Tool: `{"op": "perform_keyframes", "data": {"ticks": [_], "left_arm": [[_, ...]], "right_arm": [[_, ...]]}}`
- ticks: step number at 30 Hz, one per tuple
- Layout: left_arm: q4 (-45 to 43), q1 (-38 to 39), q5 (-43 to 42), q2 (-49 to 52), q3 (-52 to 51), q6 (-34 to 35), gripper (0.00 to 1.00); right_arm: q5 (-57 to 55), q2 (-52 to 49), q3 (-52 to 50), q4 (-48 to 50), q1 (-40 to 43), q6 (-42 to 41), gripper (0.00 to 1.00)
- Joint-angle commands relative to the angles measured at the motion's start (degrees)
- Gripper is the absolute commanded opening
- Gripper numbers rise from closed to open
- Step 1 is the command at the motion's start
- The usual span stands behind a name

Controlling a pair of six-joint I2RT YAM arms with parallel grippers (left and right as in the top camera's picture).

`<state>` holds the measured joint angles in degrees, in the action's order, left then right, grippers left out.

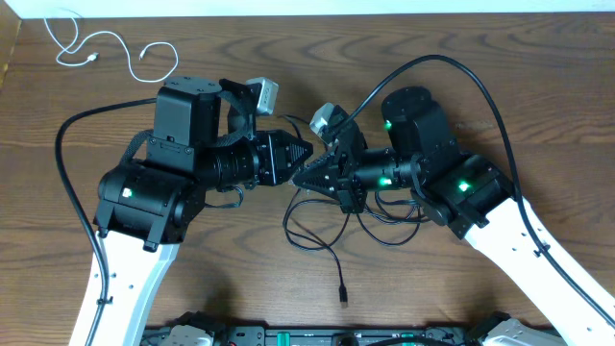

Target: Untangle cables

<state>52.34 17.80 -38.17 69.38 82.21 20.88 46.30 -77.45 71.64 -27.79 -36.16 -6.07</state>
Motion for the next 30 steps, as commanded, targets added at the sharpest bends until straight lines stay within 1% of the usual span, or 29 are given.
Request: {"op": "perform_keyframes", "data": {"ticks": [1,3,8,10,15,21,22,23,24,26,28,29,30], "left_arm": [[0.1,0.2,-0.4,0.3,0.1,-0.7,0.19],[0.1,0.2,-0.4,0.3,0.1,-0.7,0.13],[0.1,0.2,-0.4,0.3,0.1,-0.7,0.10],[0.1,0.2,-0.4,0.3,0.1,-0.6,0.07],[-0.6,0.2,-0.3,0.3,0.1,1.6,0.08],[-7.0,-0.3,-0.4,-0.3,0.1,8.9,0.07],[-8.3,-0.5,-0.4,-0.4,0.2,10.1,0.08],[-9.3,-0.8,-0.4,-0.5,0.2,11.0,0.07],[-10.6,-1.1,-0.4,-0.6,0.2,12.1,0.08],[-13.2,-1.7,-0.4,-0.7,0.2,14.5,0.07],[-16.0,-2.2,-0.4,-0.7,0.2,17.5,0.07],[-17.3,-2.4,-0.4,-0.7,0.2,18.5,0.07],[-18.9,-2.8,-0.3,-0.7,0.2,19.6,0.07]], "right_arm": [[0.8,1.1,0.7,0.2,0.5,-0.1,0.01],[0.8,1.1,0.7,0.1,0.5,-0.1,0.01],[0.8,1.1,0.7,0.2,0.5,-0.1,0.01],[0.8,1.1,0.7,0.3,0.5,-0.1,0.01],[0.0,1.1,0.7,0.7,0.5,-0.1,0.01],[-5.6,1.1,0.7,1.5,0.5,-4.5,0.02],[-5.9,1.1,0.7,1.5,0.6,-4.6,0.06],[-5.9,1.1,0.7,1.4,0.6,-4.6,0.15],[-5.9,1.1,0.7,1.4,0.7,-4.6,0.27],[-6.4,1.1,0.7,1.0,1.1,-4.6,0.56],[-7.9,1.1,0.7,0.1,1.8,-4.6,0.77],[-8.8,1.1,0.7,-0.4,2.4,-4.7,0.84],[-9.6,1.1,0.7,-1.1,3.0,-4.7,0.88]]}}
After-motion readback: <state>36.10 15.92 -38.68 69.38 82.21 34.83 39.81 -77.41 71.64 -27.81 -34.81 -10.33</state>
